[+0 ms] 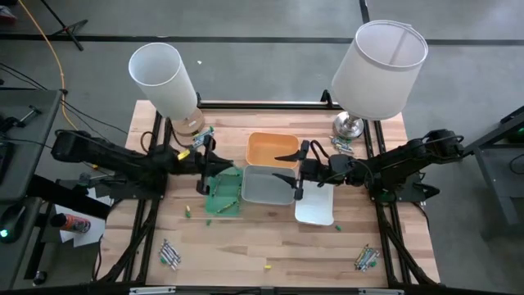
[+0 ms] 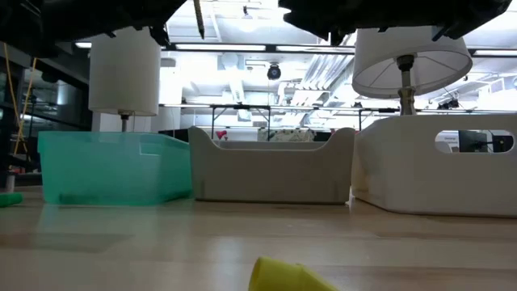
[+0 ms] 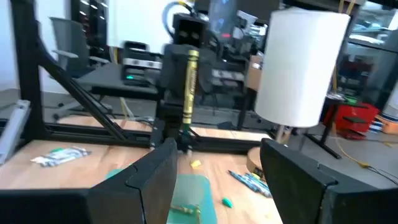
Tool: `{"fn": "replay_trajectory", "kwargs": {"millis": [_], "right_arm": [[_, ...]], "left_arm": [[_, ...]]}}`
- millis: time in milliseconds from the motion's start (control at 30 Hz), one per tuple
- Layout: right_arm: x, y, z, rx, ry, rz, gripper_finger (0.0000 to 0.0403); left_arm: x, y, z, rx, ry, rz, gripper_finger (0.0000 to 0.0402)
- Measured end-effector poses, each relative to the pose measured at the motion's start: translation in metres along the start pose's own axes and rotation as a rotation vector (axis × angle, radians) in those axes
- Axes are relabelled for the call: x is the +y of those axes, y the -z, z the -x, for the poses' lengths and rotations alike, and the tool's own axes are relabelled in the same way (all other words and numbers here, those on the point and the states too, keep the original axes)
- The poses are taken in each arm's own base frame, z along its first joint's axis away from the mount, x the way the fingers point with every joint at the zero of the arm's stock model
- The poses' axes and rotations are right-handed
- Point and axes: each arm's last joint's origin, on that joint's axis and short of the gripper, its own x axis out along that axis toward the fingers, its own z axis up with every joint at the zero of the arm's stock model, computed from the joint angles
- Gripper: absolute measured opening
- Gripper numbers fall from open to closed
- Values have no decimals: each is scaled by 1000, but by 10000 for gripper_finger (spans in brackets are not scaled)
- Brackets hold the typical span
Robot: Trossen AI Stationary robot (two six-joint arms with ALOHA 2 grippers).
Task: Sort crayons
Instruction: Put the green crayon into the green bin
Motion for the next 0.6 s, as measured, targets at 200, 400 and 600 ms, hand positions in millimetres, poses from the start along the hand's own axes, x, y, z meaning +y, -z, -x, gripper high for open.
{"fn": "replay_trajectory", "kwargs": {"millis": [200,400,600], "right_arm": [[1,-1,0,-10,-32,-55,224],[1,1,0,3,-29,-58,224],[0,1,0,13,-10,-49,224]], "left_arm": [[-1,5,0,48,24,53,0],[-7,7,0,68,51,31,0],[-5,5,1,66,28,27,0]]}}
